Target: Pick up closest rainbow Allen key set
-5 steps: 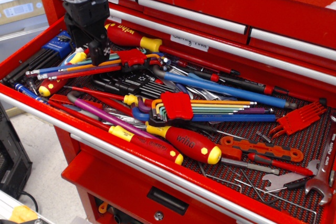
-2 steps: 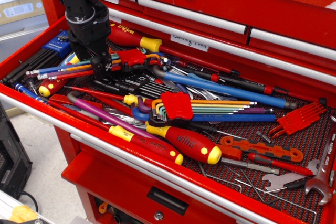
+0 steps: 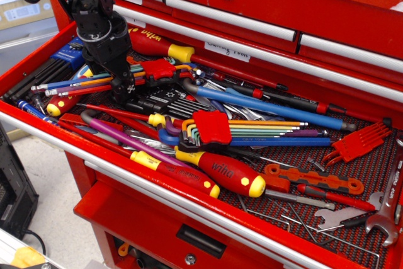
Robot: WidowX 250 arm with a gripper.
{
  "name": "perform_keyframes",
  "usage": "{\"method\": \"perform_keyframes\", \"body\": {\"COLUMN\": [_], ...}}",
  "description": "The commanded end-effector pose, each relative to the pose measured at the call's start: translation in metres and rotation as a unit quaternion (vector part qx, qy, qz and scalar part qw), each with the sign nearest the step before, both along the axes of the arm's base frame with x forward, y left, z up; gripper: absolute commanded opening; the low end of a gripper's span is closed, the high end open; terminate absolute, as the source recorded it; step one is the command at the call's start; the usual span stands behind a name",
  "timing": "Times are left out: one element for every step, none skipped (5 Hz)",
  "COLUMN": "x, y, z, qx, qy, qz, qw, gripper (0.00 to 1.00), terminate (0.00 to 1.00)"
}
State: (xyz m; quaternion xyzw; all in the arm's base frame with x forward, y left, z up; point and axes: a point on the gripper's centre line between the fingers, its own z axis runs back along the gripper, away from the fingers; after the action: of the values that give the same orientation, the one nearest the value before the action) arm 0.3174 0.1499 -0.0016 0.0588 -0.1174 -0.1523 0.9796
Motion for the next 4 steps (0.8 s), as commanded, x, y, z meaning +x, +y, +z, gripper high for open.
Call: {"method": "perform_keyframes", "body": {"x": [0.005, 0.004, 0.0, 0.0], "y": [-0.016, -0.017, -0.023, -0.019], "z": [-0.008, 0.003, 0.021, 0.044], "qx": [-0.011, -0.029, -0.024, -0.006], "qy": [-0.007, 0.026, 0.065, 0.101], "qz": [0.02, 0.022, 0.02, 0.008], "qw": [0.9997, 0.999, 0.9974, 0.9948], "gripper": [0.0, 0.0, 0.0, 0.0], "terminate": [0.0, 0.0, 0.0, 0.0]}}
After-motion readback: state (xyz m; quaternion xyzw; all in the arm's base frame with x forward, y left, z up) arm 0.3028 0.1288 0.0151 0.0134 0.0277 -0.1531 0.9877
